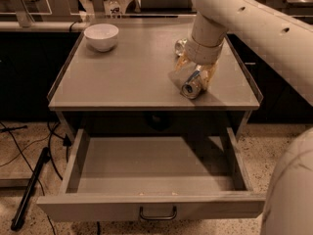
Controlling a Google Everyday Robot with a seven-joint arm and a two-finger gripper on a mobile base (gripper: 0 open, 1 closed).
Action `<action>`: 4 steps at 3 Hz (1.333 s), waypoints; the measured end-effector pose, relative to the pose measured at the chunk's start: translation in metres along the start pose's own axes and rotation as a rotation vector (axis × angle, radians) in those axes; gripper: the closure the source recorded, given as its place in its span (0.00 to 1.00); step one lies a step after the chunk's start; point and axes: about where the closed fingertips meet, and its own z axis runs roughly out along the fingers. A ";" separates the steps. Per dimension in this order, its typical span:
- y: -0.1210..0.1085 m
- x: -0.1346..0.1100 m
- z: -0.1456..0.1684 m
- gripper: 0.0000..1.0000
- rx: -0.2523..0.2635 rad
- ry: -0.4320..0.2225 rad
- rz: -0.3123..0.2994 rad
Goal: Place redbull can into top drawer
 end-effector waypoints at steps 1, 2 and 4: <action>0.000 0.000 0.000 0.72 0.000 0.000 0.000; 0.000 0.000 0.000 0.97 0.000 0.000 0.000; 0.004 -0.003 -0.007 1.00 0.014 0.020 0.020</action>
Offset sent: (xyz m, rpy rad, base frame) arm 0.0000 0.0000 0.0000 0.0000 0.0000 0.0000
